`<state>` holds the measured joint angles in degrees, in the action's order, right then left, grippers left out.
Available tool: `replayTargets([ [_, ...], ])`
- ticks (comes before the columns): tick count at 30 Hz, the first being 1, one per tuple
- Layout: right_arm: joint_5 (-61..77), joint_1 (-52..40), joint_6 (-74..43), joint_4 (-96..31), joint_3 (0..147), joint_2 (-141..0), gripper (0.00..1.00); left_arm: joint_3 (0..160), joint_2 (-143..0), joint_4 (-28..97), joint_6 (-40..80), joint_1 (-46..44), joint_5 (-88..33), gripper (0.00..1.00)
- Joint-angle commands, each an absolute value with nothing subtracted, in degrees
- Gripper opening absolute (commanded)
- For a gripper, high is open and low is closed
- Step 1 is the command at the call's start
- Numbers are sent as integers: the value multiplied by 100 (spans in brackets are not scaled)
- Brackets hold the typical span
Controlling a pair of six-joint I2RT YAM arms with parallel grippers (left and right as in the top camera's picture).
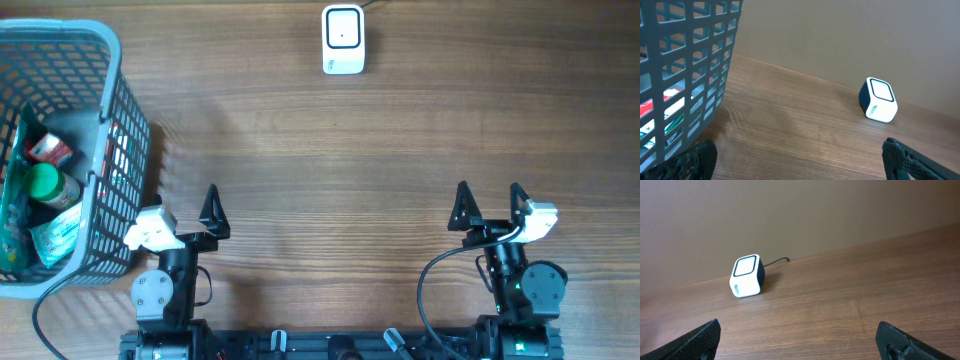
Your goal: Scan the item barcode
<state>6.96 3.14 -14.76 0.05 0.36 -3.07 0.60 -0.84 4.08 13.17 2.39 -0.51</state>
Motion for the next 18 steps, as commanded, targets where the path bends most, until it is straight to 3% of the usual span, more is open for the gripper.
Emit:
replayTargets([
  [1, 574, 296, -1516, 32, 32, -329, 100, 34, -32, 425, 1221, 274, -104, 100],
  [18, 574, 296, -1516, 32, 32, -329, 100, 34, -32, 397, 1221, 274, 113, 100],
])
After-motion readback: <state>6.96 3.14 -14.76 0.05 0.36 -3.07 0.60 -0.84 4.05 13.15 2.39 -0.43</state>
